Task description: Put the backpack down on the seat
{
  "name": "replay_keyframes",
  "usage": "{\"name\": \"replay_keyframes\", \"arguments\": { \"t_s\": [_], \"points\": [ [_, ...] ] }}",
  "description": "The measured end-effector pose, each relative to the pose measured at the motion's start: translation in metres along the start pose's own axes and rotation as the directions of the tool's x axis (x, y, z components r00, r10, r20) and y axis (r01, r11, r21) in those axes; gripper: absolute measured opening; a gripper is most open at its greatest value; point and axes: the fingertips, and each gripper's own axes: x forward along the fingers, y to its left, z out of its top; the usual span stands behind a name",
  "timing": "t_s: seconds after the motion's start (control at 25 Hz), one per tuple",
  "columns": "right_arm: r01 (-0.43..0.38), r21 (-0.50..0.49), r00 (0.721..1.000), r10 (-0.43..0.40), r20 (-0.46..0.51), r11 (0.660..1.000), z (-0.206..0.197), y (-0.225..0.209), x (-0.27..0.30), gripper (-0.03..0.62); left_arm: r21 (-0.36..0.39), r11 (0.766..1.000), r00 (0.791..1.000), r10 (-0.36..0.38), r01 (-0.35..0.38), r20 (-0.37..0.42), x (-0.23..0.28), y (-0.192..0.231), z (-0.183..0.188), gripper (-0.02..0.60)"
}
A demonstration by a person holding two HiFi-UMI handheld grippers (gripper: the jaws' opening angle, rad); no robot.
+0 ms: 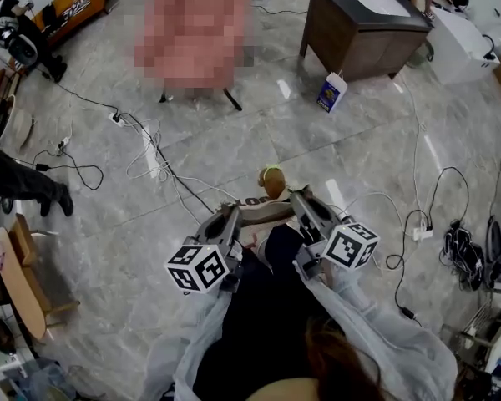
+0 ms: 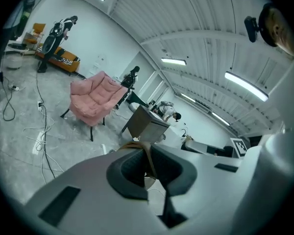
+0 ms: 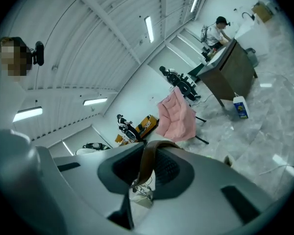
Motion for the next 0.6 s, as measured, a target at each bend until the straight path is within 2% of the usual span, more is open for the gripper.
{"name": "replay_keyframes", "arguments": {
  "t_s": [0.32,0.48,0.6],
  "points": [
    [-0.092,-0.041,0.993,0.088,-0.081,0.995,0.021,-0.007,0.033,0.06,-0.063,0.995,0.993,0.086,-0.081,0.075,0.02,0.015,0.016,0.026],
    [-0.141,-0.057,0.985,0.134,-0.107,0.988,0.054,-0.01,0.049,0.06,-0.089,0.991,0.979,0.116,-0.103,0.167,0.042,0.011,0.039,0.026],
    [-0.197,-0.102,0.978,0.187,-0.096,0.975,0.081,-0.007,0.061,0.06,-0.073,0.992,0.964,0.119,-0.104,0.237,0.055,0.005,0.063,0.026]
  ]
}}
